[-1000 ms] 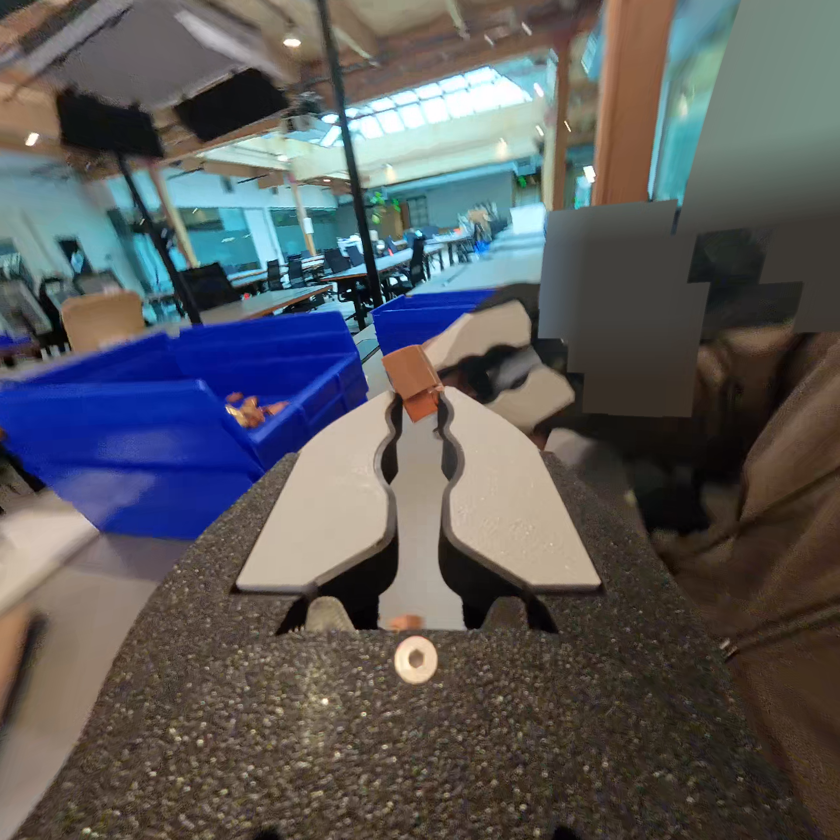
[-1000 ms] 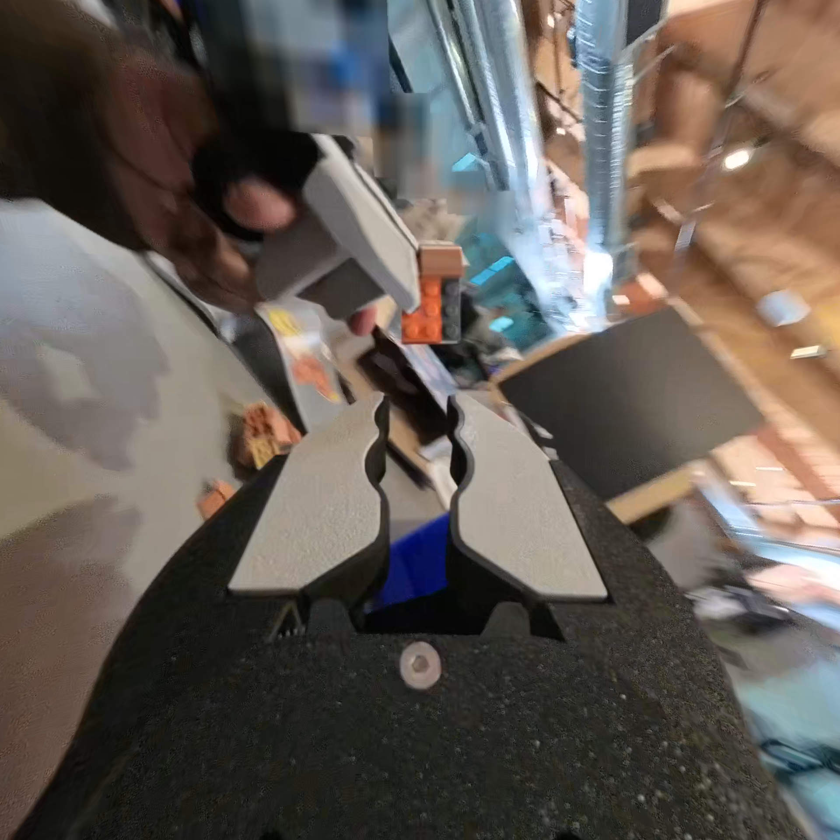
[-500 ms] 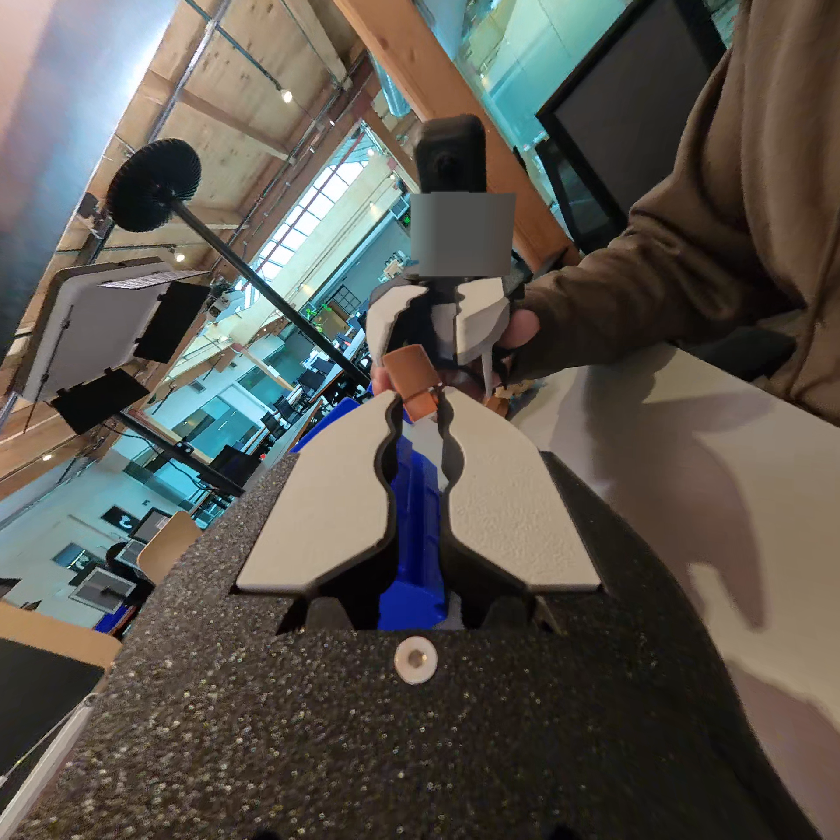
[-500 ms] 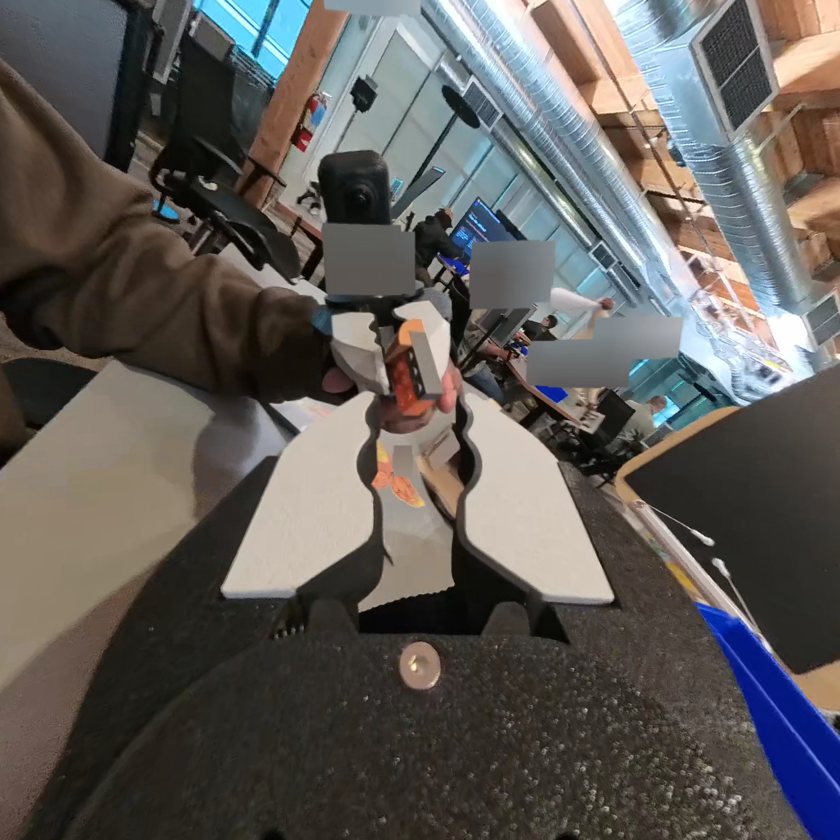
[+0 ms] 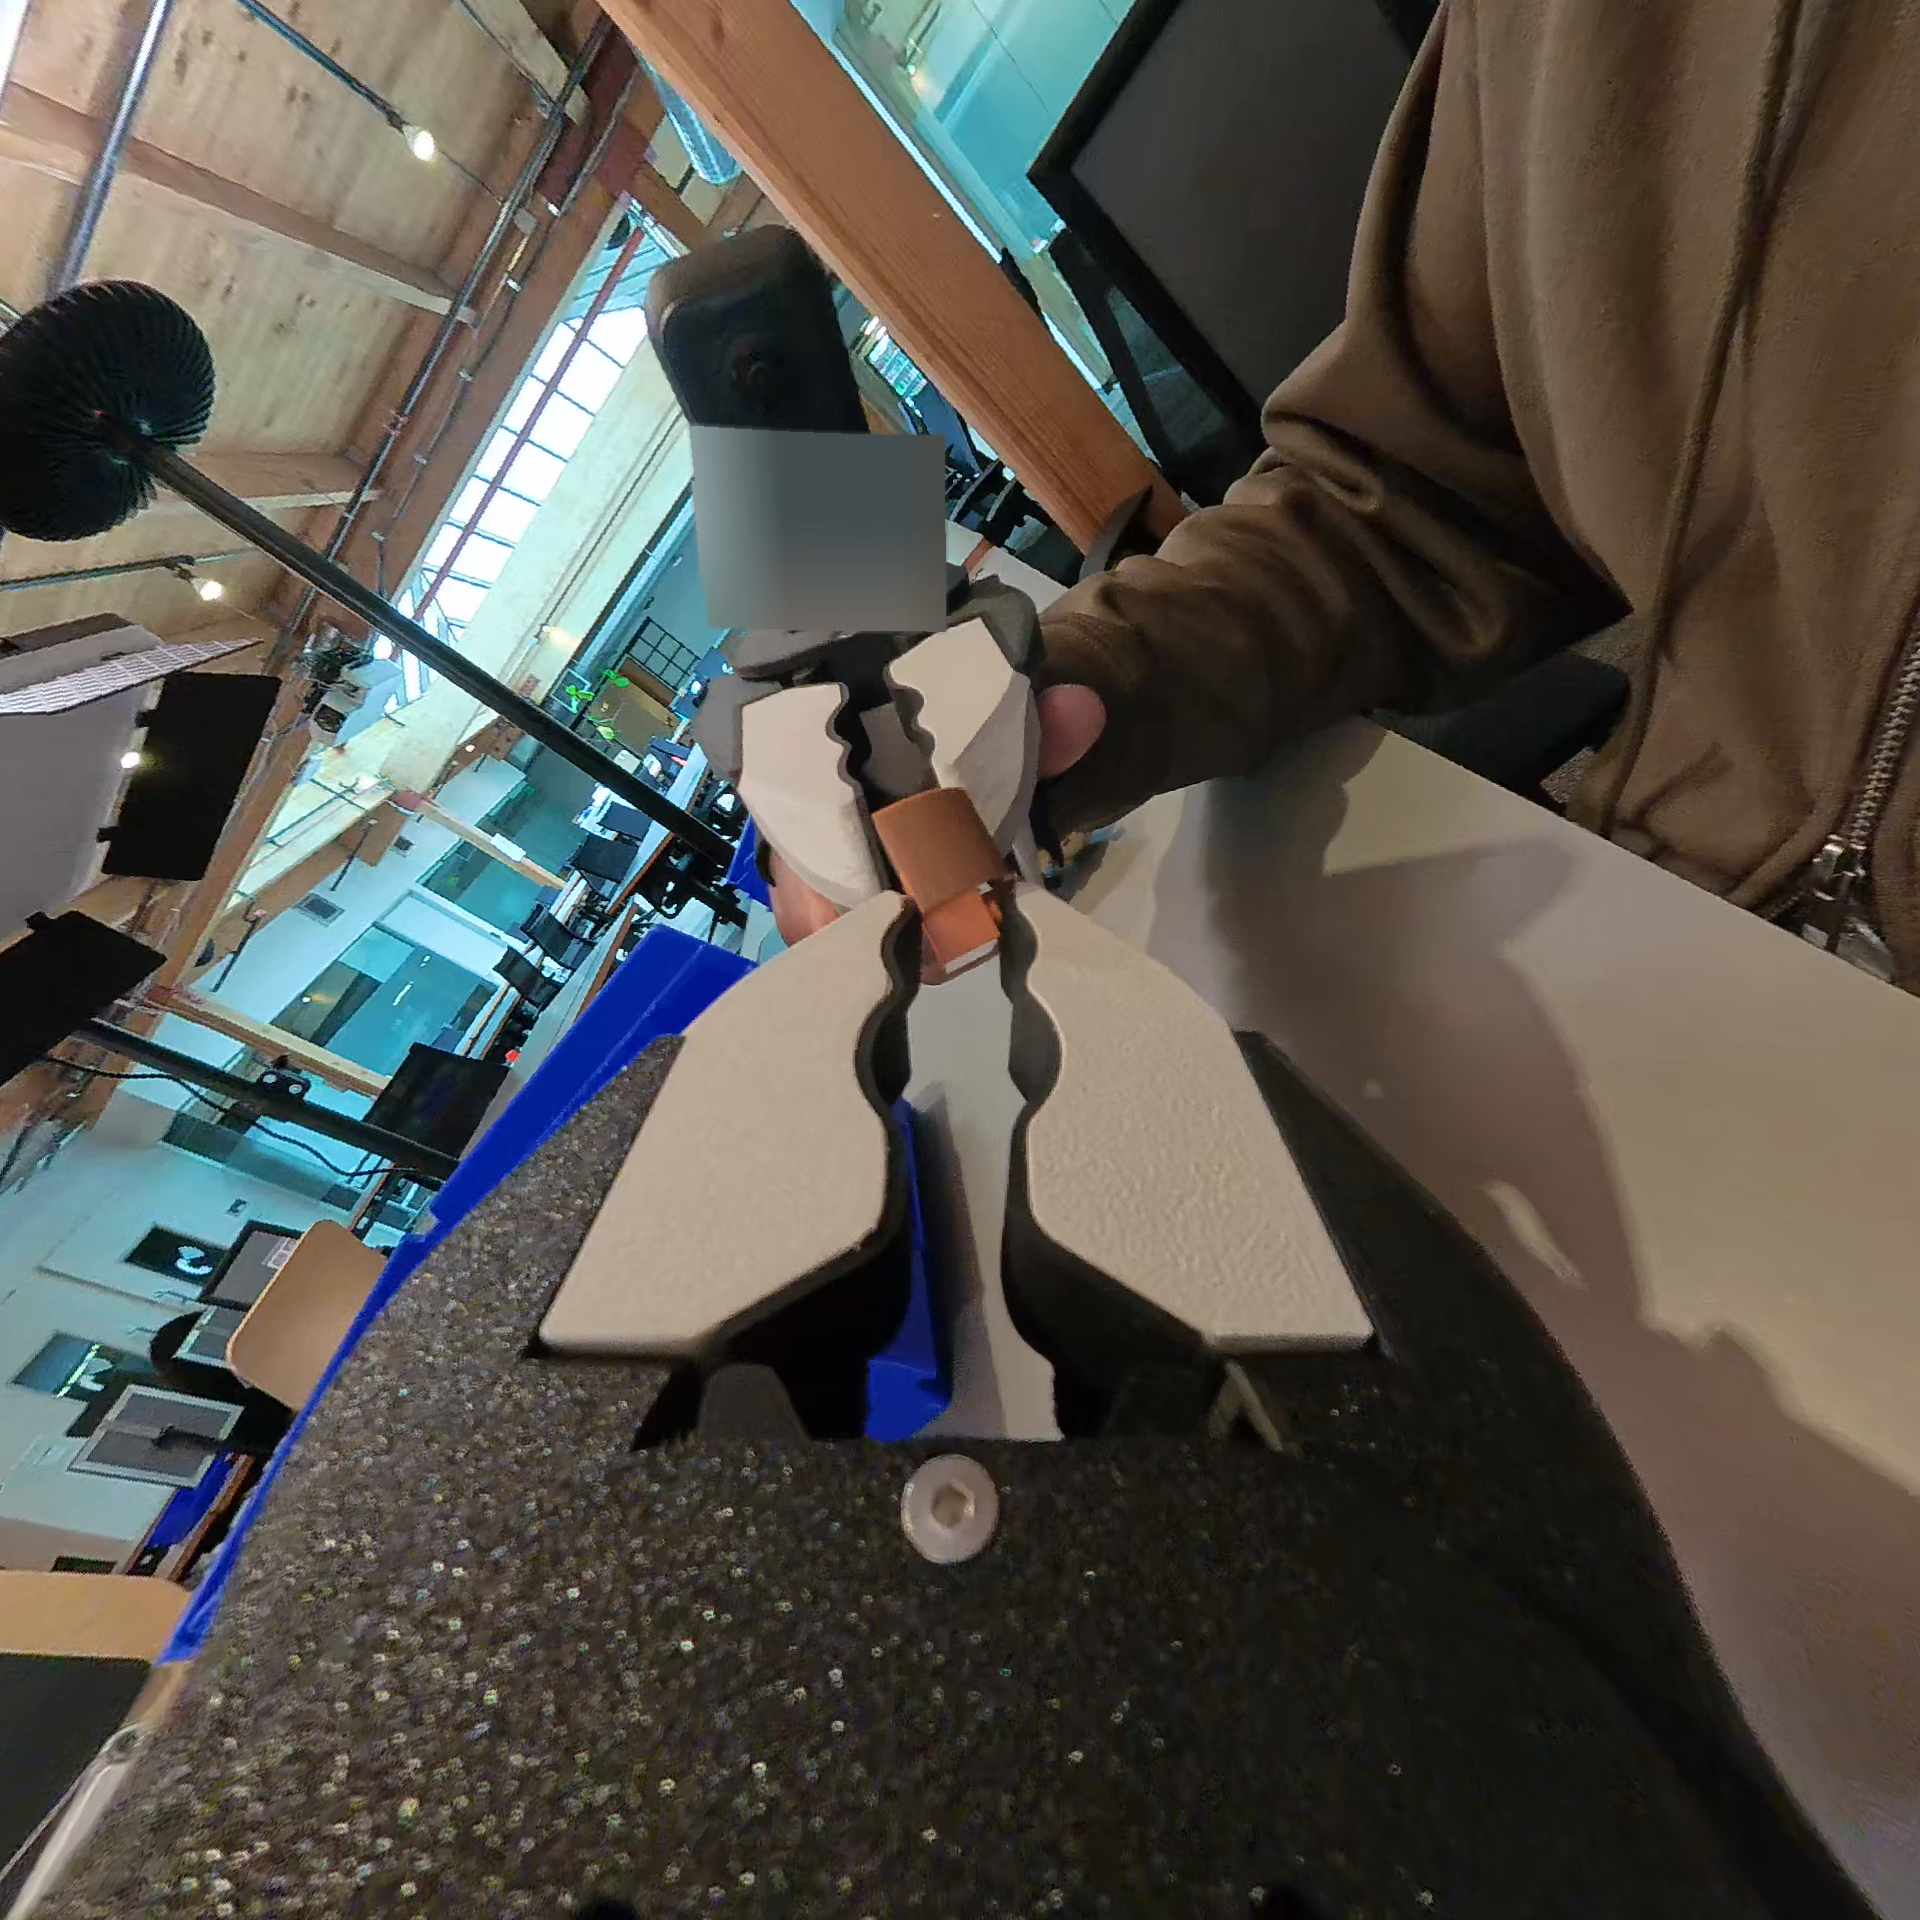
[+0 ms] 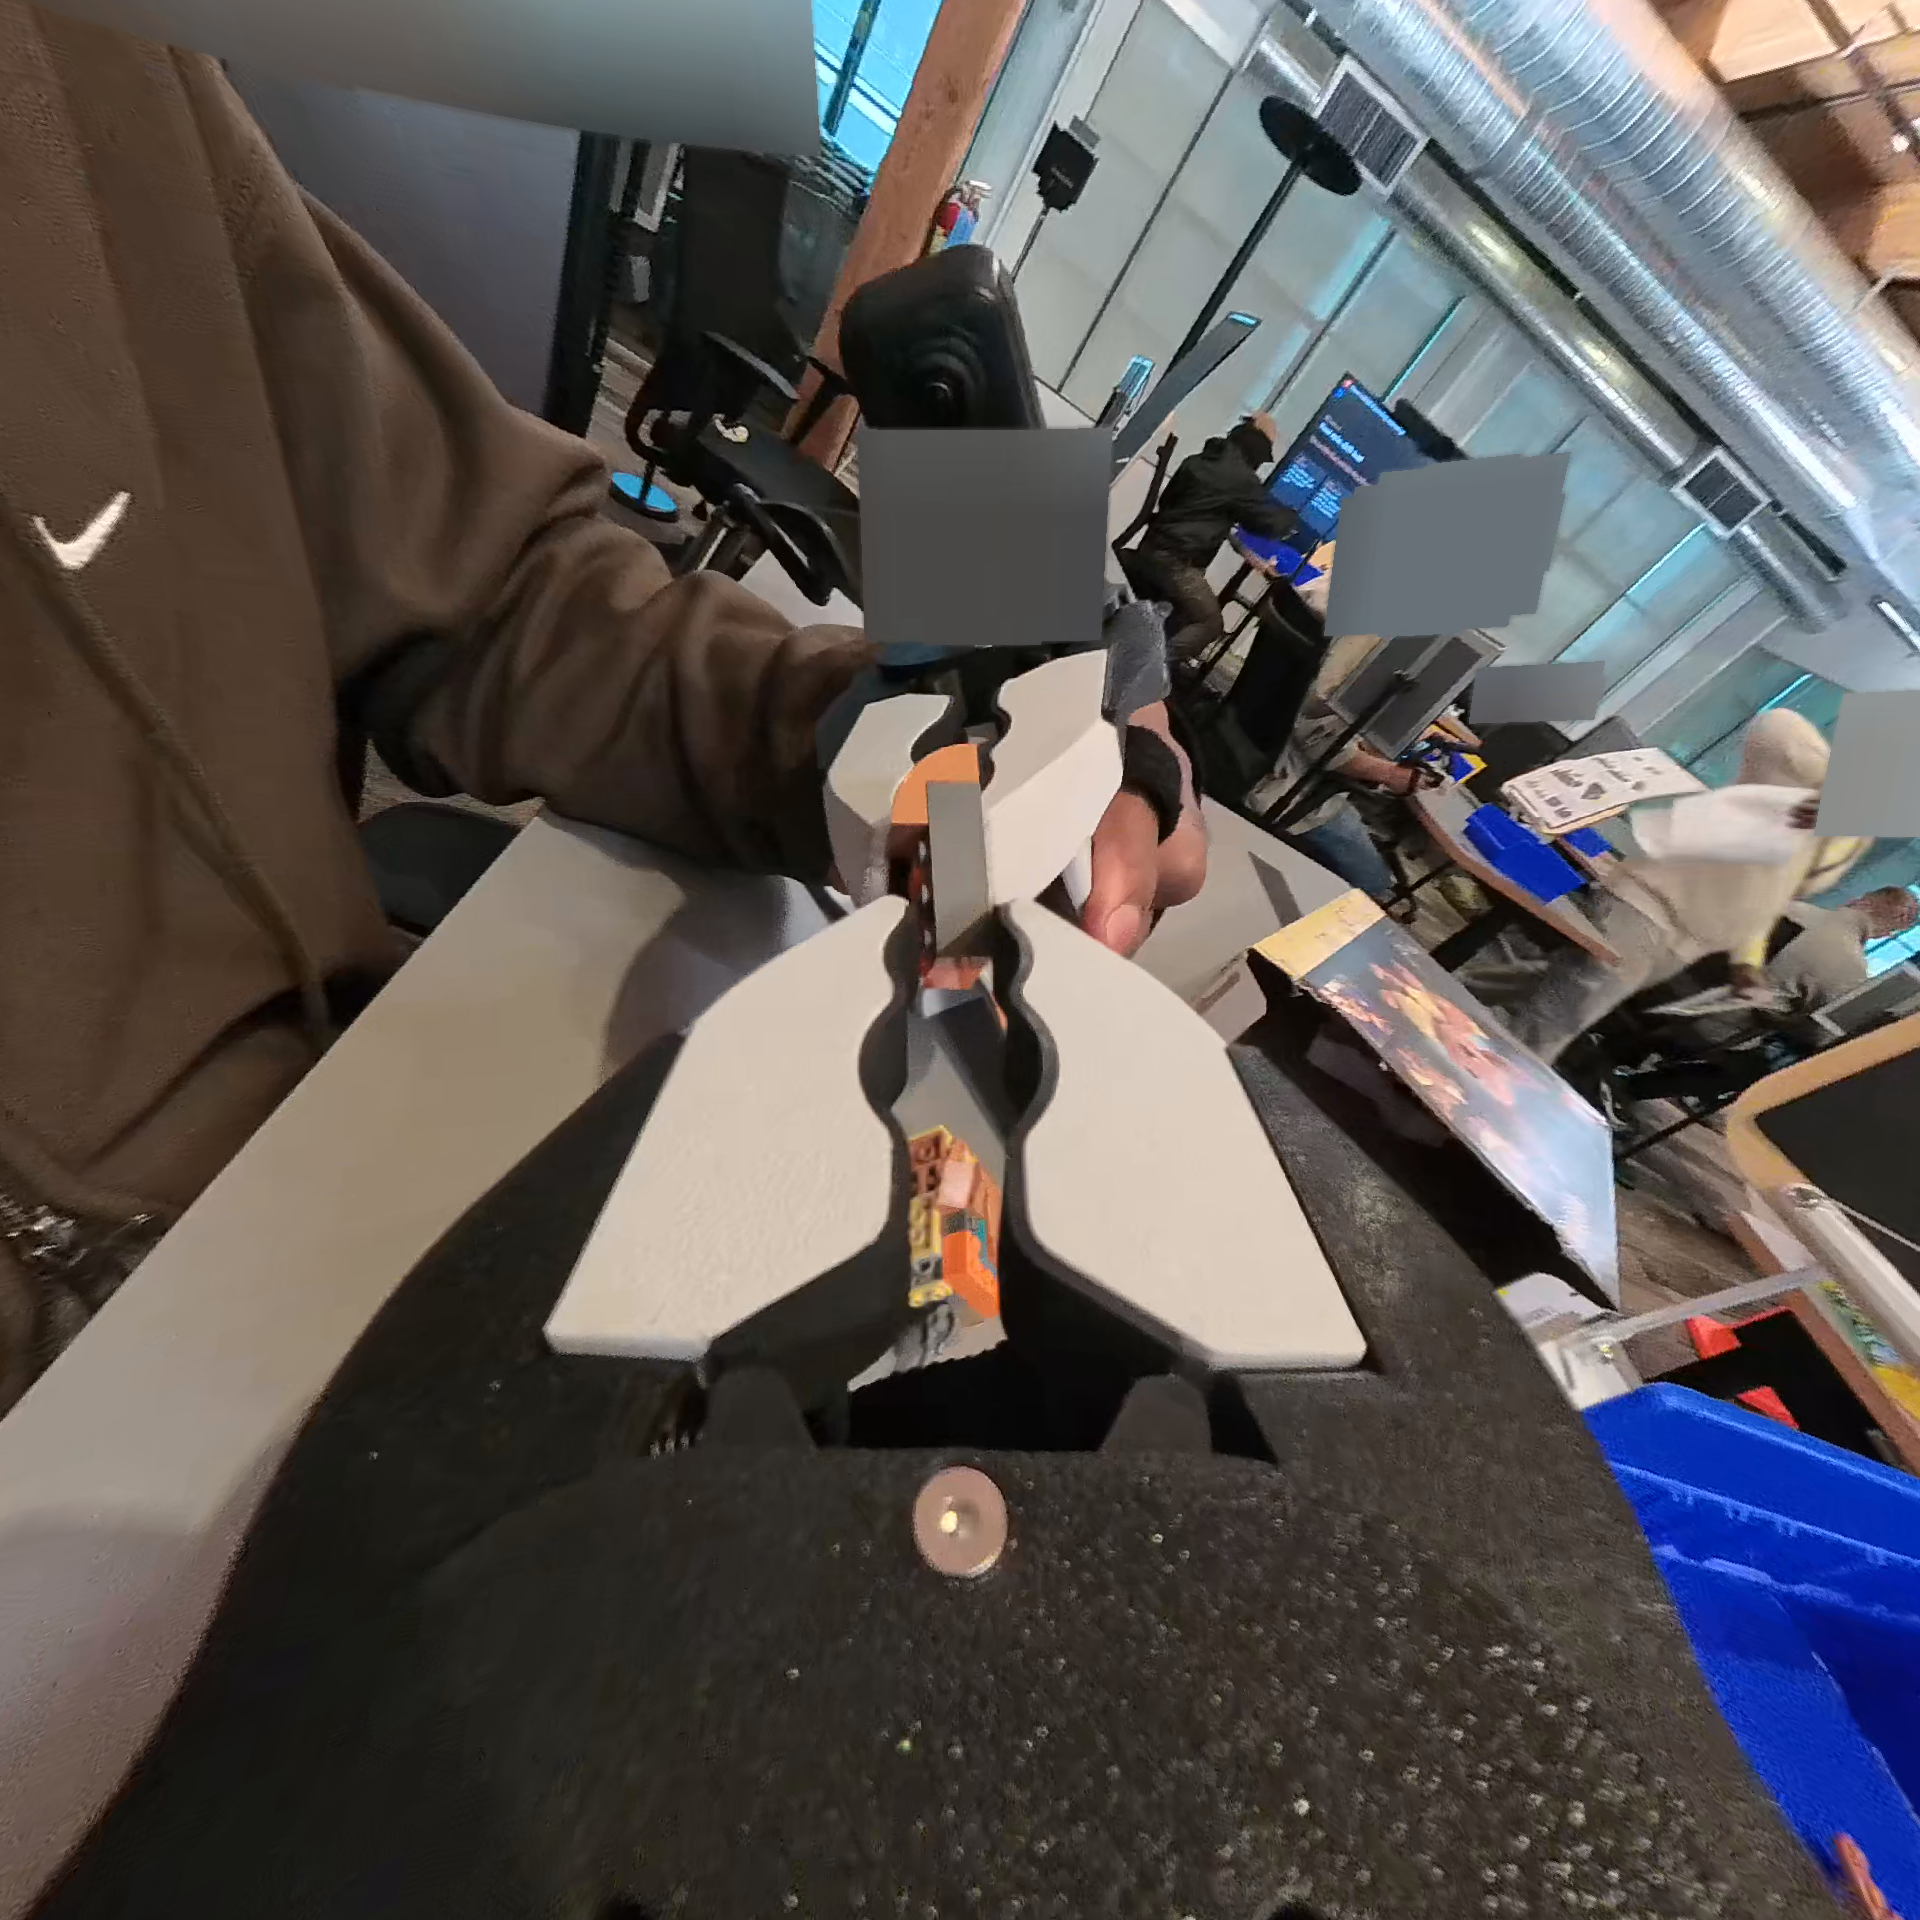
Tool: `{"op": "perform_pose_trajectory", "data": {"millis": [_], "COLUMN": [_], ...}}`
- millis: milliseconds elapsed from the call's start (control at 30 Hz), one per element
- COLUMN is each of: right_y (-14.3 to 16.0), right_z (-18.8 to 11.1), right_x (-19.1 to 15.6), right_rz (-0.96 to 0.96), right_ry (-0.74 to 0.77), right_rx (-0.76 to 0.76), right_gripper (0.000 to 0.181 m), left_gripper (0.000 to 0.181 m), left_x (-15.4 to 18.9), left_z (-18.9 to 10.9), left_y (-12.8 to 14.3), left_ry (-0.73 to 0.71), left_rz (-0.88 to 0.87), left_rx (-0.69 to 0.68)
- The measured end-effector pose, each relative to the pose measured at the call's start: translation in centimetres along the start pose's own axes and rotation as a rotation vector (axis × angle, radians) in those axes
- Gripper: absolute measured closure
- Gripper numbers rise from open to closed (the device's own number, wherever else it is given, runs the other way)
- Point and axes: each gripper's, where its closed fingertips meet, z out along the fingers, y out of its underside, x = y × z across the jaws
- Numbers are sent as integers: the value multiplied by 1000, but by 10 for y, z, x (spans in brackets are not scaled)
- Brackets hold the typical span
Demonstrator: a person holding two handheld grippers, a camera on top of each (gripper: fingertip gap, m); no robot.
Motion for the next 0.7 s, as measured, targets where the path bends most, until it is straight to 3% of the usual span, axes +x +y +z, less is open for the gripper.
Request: {"op": "perform_pose_trajectory", "data": {"millis": [233,500,700], "right_y": [3,6,8], "right_z": [2,4,-1], "right_x": [-17,-30,-21], "right_rz": [11,52,80], "right_ry": [-116,-217,-182], "right_rx": [1,26,34], "right_gripper": [169,169,170], "left_gripper": [167,167,167], "left_x": [18,39,29], "left_z": [2,0,4], "left_y": [-3,-8,-2], "left_ry": [138,360,293], "left_rz": [-148,-450,-470], "left_rx": [36,146,130]}}
